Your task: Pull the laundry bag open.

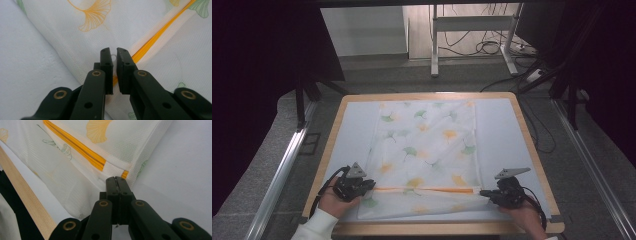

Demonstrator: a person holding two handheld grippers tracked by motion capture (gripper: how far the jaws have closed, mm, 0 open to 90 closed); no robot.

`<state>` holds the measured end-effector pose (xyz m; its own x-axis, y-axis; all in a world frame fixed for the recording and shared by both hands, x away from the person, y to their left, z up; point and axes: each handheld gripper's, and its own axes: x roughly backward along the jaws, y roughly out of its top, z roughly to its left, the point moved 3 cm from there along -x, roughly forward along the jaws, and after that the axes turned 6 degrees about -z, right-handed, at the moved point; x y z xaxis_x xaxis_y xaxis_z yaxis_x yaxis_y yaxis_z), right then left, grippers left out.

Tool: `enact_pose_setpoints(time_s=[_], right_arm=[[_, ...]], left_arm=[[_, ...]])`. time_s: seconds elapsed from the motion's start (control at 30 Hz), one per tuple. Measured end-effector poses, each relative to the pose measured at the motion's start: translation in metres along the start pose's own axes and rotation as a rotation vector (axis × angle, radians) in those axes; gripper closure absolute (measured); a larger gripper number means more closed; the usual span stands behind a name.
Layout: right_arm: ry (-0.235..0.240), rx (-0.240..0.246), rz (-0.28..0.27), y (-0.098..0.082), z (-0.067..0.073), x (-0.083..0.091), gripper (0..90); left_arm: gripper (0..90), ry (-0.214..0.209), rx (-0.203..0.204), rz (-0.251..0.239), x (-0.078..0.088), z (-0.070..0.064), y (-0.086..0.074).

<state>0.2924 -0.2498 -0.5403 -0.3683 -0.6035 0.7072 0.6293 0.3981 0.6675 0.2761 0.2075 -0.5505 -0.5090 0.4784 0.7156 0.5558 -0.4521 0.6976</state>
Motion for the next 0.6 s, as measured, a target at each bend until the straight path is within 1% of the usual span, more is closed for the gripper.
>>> enact_pose_setpoints(time_s=[0.13,0.2,0.33,0.37,0.5,0.53,0.6], right_arm=[[0.000,0.000,0.000,0.000,0.000,0.000,89.9],[0.001,-0.001,0.000,0.000,0.000,0.000,89.9],[0.001,-0.001,0.000,0.000,0.000,0.000,89.9],[0.000,-0.001,0.000,0.000,0.000,0.000,89.9],[0.001,-0.002,0.001,0.000,0.000,0.000,90.0],[0.001,-0.002,0.001,0.000,0.000,0.000,89.9],[0.000,-0.002,0.001,0.000,0.000,0.000,90.0]], left_arm=[[84.3,0.007,-0.003,0.002,0.001,0.001,-0.001],[84.3,0.001,0.001,0.002,0.002,0.002,-0.002],[84.3,0.007,0.007,0.002,0.005,0.005,-0.005],[84.3,0.002,0.015,-0.001,0.005,0.006,-0.006],[84.3,0.006,0.018,-0.006,0.008,0.008,-0.009],[84.2,0.006,0.016,-0.007,0.008,0.009,-0.010],[84.3,0.024,0.000,-0.003,0.009,0.008,-0.010]])
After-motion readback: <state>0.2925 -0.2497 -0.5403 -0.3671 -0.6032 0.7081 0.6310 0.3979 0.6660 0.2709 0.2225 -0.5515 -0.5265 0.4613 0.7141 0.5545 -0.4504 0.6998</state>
